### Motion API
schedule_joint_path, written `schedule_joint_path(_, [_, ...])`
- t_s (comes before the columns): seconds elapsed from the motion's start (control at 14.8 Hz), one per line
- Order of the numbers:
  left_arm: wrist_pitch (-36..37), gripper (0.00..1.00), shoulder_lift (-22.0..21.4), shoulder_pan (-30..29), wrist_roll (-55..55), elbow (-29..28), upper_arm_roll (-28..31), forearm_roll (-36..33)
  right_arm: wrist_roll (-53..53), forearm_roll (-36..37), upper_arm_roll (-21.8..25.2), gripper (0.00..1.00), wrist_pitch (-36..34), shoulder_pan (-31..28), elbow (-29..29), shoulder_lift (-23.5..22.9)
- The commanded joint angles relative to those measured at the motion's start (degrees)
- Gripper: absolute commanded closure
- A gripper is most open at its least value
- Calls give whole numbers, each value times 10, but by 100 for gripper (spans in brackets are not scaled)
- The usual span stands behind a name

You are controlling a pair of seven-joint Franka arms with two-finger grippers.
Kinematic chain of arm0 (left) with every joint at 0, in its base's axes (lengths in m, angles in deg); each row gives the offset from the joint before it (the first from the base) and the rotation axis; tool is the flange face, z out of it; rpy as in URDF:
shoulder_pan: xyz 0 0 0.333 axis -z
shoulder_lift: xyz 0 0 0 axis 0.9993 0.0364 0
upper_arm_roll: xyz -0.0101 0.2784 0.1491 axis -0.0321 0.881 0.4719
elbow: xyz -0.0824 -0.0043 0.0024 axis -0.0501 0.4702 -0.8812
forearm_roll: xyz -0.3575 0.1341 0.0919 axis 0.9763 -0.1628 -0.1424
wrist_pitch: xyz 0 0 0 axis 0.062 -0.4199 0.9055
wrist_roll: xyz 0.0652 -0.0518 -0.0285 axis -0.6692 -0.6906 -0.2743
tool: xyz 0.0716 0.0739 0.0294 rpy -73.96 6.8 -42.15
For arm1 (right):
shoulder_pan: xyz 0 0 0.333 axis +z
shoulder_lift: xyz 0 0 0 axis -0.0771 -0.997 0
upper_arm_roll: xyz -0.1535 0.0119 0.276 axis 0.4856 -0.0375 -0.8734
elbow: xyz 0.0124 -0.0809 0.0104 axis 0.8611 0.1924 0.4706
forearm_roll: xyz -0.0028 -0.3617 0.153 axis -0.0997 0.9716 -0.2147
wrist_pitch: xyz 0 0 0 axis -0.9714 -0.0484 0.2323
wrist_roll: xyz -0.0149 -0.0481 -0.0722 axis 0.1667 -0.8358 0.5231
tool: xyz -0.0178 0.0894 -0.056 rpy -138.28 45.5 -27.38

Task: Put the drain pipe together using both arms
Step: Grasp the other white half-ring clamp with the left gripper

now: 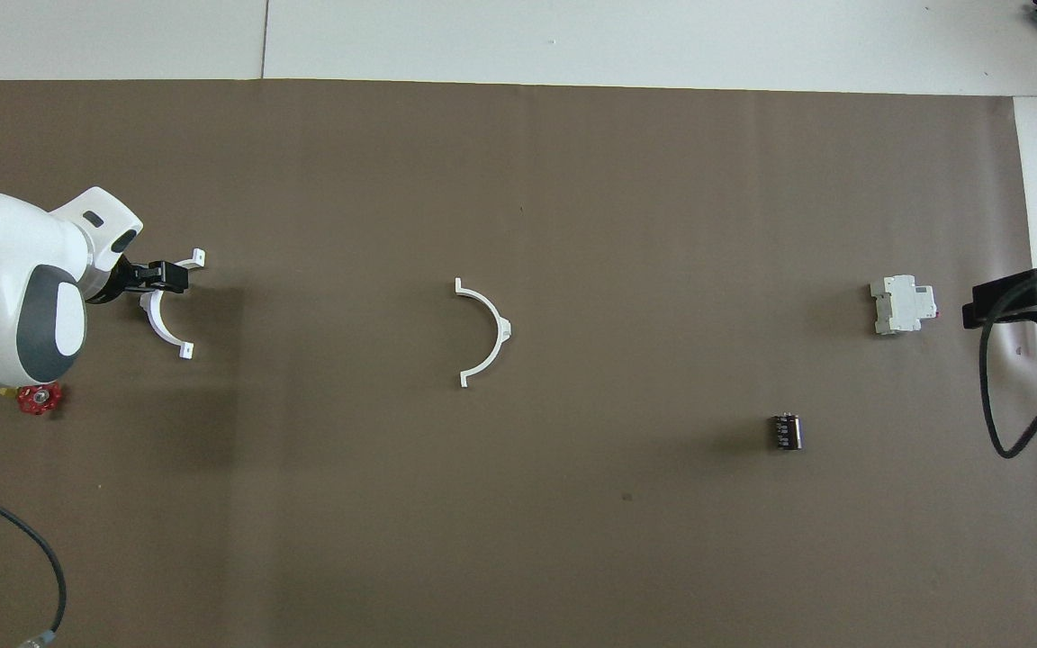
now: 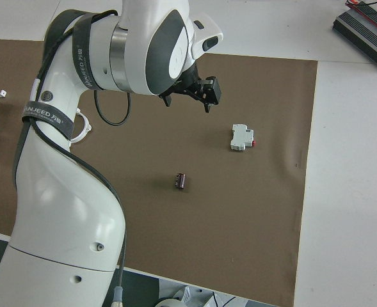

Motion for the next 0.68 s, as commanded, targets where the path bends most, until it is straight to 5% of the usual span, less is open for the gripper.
schedule_joint_path(0.0, [-11,0,-7,2,3,-10,1,-2,-12,9,-4,0,13,4,18,15])
schedule_joint_path(0.61, [-5,0,-10,4,-29,-19,-5,22,-9,8,-4,0,11,5,16,14])
